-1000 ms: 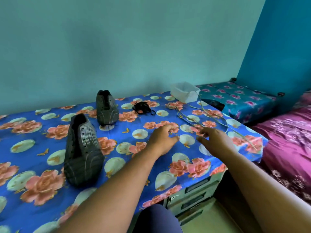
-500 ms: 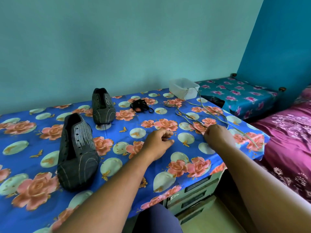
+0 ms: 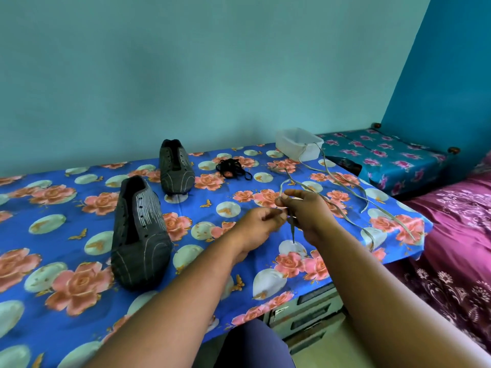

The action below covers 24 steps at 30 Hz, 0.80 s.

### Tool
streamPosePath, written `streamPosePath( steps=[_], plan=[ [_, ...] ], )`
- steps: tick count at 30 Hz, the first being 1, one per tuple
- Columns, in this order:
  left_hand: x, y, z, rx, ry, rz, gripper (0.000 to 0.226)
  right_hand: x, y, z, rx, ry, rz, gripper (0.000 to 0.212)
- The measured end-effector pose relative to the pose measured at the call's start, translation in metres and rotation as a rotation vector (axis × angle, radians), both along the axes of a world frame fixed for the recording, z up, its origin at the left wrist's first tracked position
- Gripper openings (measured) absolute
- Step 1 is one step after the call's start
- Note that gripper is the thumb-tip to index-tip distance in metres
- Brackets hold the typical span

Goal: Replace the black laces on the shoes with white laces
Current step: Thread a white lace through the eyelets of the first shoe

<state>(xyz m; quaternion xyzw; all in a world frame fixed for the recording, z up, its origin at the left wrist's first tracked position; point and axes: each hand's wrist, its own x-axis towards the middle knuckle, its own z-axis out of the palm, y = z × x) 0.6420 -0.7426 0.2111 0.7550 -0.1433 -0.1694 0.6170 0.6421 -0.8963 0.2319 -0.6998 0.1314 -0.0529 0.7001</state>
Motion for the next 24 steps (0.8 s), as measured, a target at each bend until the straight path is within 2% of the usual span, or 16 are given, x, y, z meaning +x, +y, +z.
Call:
streamPosePath(
  steps=[3, 7, 11, 13, 16, 18, 24],
  plan=[
    [-0.007, 0.021, 0.014, -0.091, 0.074, 0.070, 0.023, -0.005, 0.028, 0.013, 0.322, -0.076, 0.031, 0.026],
    [-0.022, 0.063, 0.024, -0.156, 0.124, 0.101, 0.022, -0.009, 0.069, 0.025, 0.492, -0.125, 0.032, 0.030],
    [-0.040, 0.113, 0.036, -0.230, 0.081, 0.212, 0.017, -0.009, 0.118, 0.034, 0.495, -0.174, 0.079, 0.032],
    [-0.047, 0.138, 0.041, -0.196, 0.042, 0.261, 0.018, -0.010, 0.142, 0.038, 0.511, -0.195, 0.110, 0.029],
    [-0.055, 0.173, 0.046, -0.190, -0.018, 0.317, 0.012, -0.012, 0.179, 0.042, 0.575, -0.214, 0.184, 0.036],
    [-0.059, 0.194, 0.048, -0.183, -0.056, 0.373, 0.008, -0.014, 0.199, 0.043, 0.545, -0.232, 0.223, 0.038],
    [-0.068, 0.252, 0.050, 0.031, -0.132, 0.478, 0.014, -0.013, 0.236, 0.035, 0.452, -0.222, 0.275, 0.032]
  ],
)
